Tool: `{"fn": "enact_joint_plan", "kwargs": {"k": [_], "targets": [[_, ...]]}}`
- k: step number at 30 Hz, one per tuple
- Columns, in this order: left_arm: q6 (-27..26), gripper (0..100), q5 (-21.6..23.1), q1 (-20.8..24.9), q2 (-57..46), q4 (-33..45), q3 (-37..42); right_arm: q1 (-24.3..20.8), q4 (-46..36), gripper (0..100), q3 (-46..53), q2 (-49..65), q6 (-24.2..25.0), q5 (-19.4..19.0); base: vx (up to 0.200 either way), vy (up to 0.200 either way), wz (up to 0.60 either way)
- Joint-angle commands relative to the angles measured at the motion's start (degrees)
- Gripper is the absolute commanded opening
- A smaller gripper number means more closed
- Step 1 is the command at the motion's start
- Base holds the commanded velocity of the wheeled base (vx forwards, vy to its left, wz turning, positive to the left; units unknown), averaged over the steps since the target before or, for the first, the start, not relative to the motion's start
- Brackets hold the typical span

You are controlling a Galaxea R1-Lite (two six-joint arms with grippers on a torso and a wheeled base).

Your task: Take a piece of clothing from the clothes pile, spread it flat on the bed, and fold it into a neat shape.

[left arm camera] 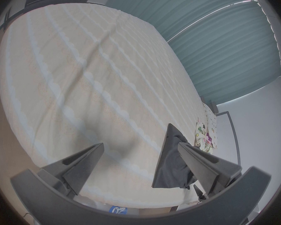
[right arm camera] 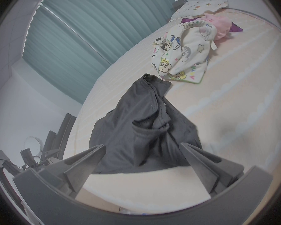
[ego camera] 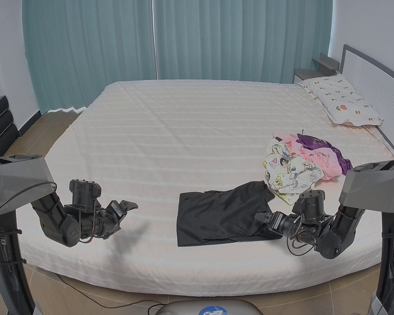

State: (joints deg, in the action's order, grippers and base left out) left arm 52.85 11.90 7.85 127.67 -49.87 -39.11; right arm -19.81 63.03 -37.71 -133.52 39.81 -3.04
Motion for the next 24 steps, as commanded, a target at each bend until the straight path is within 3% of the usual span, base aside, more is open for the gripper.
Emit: {"fn": "enact_joint_plan", "kwargs": {"k": [1,9,10,18,24], "targets": [[0.06,100,-0.03,0.15,1.0,-0.84,0.26,-1.02,-3.52,100,-5.98,-1.39,-1.41,1.1,0.0,0.0,0.0],[0.06,100,-0.03,0.15,1.0,-0.75,0.35,-2.25,-6.69,100,-8.09,-3.41,-4.31,3.04,0.0,0.0,0.0],[0.06,100,-0.03,0.32,1.0,-0.75,0.35,-2.25,-7.57,0,-8.17,-3.41,-5.1,3.04,0.0,0.0,0.0],[-0.02,100,-0.03,0.41,1.0,-0.75,0.35,-2.08,-8.88,0,-7.21,-2.79,-7.91,5.5,0.0,0.0,0.0],[-0.02,100,-0.21,0.41,1.0,-0.84,0.35,-1.55,-8.01,0,-1.32,-0.07,-8.61,7.17,0.0,0.0,0.0]]}}
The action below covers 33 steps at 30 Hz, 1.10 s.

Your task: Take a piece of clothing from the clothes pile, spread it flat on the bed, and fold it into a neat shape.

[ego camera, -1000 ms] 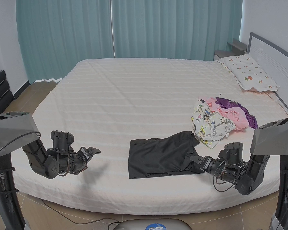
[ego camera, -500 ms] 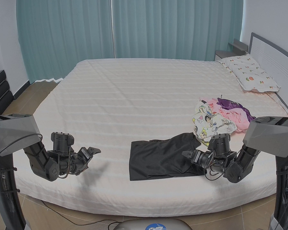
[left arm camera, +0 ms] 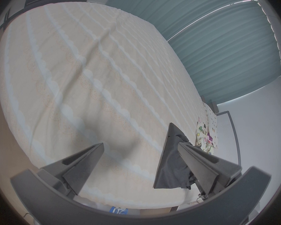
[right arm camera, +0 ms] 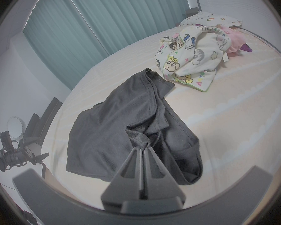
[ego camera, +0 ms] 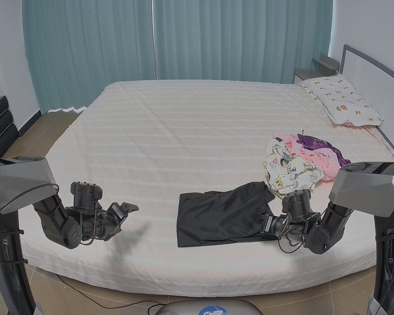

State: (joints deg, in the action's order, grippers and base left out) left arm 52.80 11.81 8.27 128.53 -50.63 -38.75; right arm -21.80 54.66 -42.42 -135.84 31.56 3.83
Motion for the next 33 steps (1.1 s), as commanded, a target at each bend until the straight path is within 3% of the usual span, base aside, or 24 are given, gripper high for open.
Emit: {"fn": "enact_joint_plan", "kwargs": {"k": [1,12,18,19,23,27,33], "targets": [[0.02,100,-0.21,0.0,0.15,0.0,-0.01,0.7,0.53,0,4.89,3.04,-0.36,0.3,0.0,0.0,0.0],[0.02,100,-0.3,0.08,0.15,-0.09,0.26,2.02,12.05,0,13.68,0.49,0.08,0.04,0.0,0.0,0.0],[0.02,100,-0.3,0.08,0.15,-0.09,0.26,2.72,13.36,0,15.7,0.22,-0.01,-0.31,0.0,0.0,0.0],[0.02,100,-0.3,0.08,0.15,-0.09,0.26,2.99,13.45,100,15.53,0.31,0.34,-0.31,0.0,0.0,0.0],[0.02,100,-0.39,0.08,0.15,-0.09,0.17,3.52,13.72,100,15.7,0.66,0.69,-0.4,0.0,0.0,0.0],[0.11,100,-1.53,0.08,0.15,-0.09,0.17,4.13,16.79,100,16.5,2.16,5.44,-0.75,0.0,0.0,0.0],[0.11,100,-1.97,0.08,0.15,-0.09,0.17,7.03,17.5,100,15.7,3.74,9.48,-2.95,0.2,0.0,0.0]]}}
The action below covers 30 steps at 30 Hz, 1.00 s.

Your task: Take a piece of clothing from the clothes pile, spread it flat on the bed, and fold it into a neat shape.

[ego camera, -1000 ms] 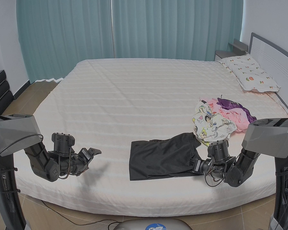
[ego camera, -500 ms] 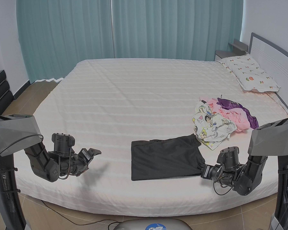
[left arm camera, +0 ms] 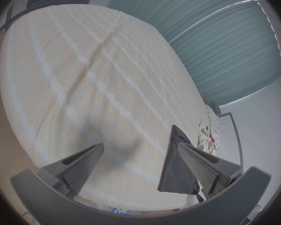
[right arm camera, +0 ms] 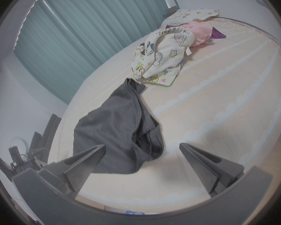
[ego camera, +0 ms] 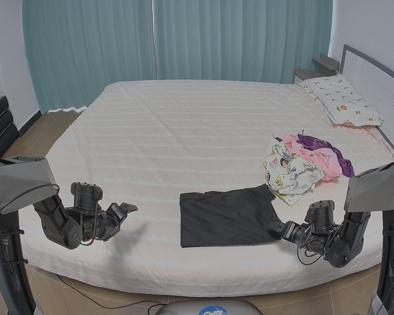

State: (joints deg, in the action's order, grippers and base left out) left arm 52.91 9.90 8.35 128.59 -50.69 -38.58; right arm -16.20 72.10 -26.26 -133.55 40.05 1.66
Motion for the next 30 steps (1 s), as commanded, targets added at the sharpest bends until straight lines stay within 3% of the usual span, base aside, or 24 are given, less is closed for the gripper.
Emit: {"fn": "enact_joint_plan", "kwargs": {"k": [1,6,13,17,18,22,30], "targets": [[0.0,100,-0.06,0.0,0.09,-0.02,0.0,1.44,0.06,100,-0.46,1.45,1.0,-0.78,0.2,0.0,0.0],[-0.26,100,-0.23,0.0,0.26,-0.02,0.09,1.26,1.21,100,-3.1,1.45,5.22,-1.75,0.2,0.0,0.0],[-0.26,100,-1.64,0.44,0.96,-0.11,-0.09,-0.5,0.94,100,-7.23,0.31,6.36,-2.54,0.0,0.0,0.0],[-0.26,100,-2.96,0.88,1.4,-0.11,-0.35,-0.5,-2.75,100,-11.97,-1.8,6.1,-2.98,0.0,0.0,0.0],[-0.26,100,-3.31,0.88,1.58,-0.11,-0.53,-0.5,-7.85,100,-16.46,-2.07,5.83,-3.06,0.0,0.0,0.0],[-0.26,100,-3.39,0.88,1.67,-0.11,-0.62,-0.32,-14.35,100,-22.96,-3.65,5.92,-3.06,0.0,0.0,0.0],[-0.17,100,-3.39,0.88,1.67,-0.11,-0.7,-0.32,-15.76,100,-27.27,-6.99,5.74,-2.98,0.0,0.0,0.0]]}}
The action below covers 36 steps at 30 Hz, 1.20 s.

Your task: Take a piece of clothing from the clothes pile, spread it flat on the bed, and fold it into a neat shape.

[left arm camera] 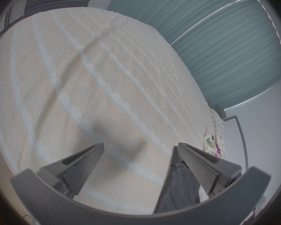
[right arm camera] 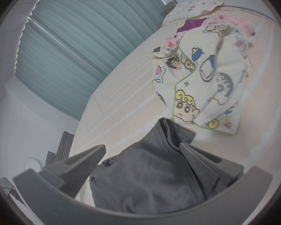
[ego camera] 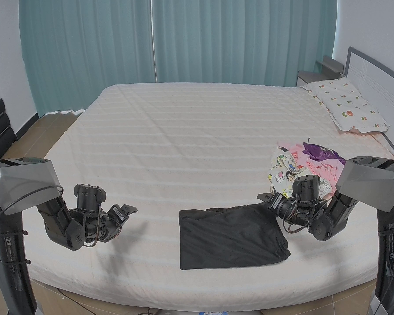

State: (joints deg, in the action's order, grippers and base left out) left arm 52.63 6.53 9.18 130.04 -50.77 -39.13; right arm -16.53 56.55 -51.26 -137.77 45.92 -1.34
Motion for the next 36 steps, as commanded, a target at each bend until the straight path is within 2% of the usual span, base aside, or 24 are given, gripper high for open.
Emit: {"fn": "enact_joint_plan", "kwargs": {"k": [1,13,14,19,26,31,36], "targets": [[0.11,100,-0.03,0.05,0.22,-0.03,-0.16,0.01,-0.39,100,-2.79,-3.03,-0.22,0.02,0.0,0.0,0.0],[0.11,100,-0.12,0.05,0.22,-0.38,-0.16,1.68,-0.74,100,-7.19,-7.17,-0.48,-0.07,0.0,0.0,0.0],[0.2,100,-0.12,0.05,0.22,-0.82,-0.07,1.85,-0.65,0,-7.01,-7.17,-0.39,0.02,0.0,0.0,0.0],[0.2,100,-0.29,0.05,0.92,-3.72,0.64,2.38,0.14,0,-7.19,-7.34,0.04,0.37,0.0,0.0,0.0],[0.2,100,-0.56,0.05,1.01,-3.81,0.55,4.84,0.31,0,-7.19,-7.08,1.8,0.46,0.0,0.0,0.0],[0.2,100,-0.56,0.05,1.01,-3.81,0.55,5.37,0.75,0,-7.19,-7.08,4.35,0.29,0.0,0.0,0.0],[0.2,100,-0.56,0.05,1.01,-3.81,0.55,5.37,0.75,0,-7.27,-7.25,4.35,0.11,0.0,0.0,0.0]]}}
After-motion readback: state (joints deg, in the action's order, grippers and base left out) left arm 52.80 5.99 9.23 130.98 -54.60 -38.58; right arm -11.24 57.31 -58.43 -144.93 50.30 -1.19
